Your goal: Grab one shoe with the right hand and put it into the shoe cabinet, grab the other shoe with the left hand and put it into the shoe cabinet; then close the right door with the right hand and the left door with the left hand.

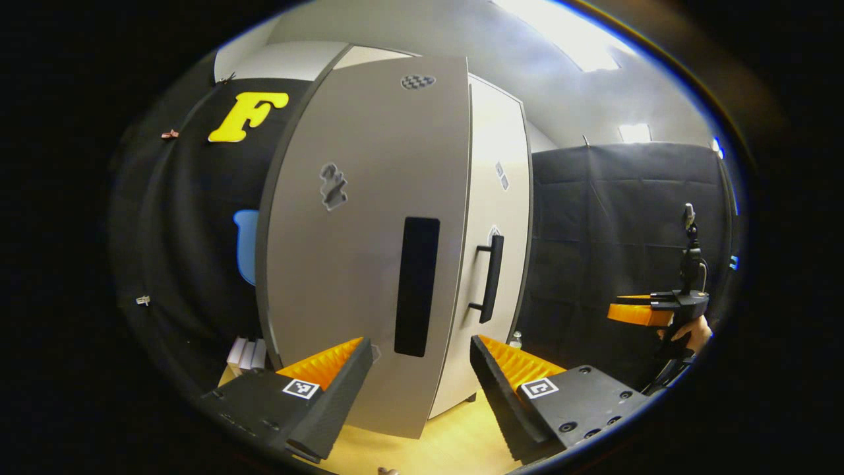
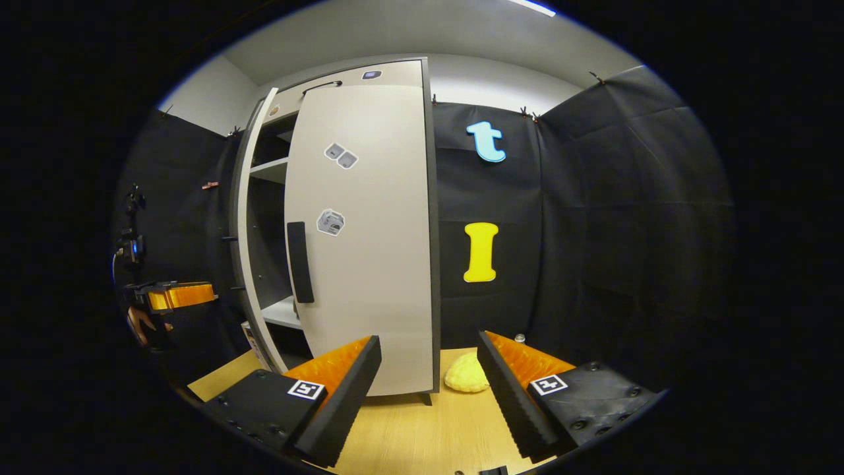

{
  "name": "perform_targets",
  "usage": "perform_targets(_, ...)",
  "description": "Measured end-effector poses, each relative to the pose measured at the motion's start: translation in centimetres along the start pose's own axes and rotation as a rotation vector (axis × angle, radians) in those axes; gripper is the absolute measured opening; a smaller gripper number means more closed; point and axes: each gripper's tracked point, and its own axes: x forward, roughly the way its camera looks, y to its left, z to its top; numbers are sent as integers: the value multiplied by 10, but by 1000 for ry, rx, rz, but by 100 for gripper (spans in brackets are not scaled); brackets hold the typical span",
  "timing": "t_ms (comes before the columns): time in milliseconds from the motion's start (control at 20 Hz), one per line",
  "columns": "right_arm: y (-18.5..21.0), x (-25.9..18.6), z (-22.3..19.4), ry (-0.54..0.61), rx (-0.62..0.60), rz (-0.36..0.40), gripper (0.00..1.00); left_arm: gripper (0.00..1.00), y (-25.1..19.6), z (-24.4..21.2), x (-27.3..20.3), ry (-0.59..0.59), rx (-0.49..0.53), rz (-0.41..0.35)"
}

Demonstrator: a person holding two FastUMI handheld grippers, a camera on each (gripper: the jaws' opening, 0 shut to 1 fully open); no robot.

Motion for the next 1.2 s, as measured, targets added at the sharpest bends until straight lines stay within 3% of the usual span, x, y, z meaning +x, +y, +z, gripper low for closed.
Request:
perform_targets(400,51,10,1,-13,-29,166,97,94,-6,15,-46,-31,42,102)
perform_targets(1200,81,-1,26,-68,-18,235,98,94,-28,24,-54,-42,61,97)
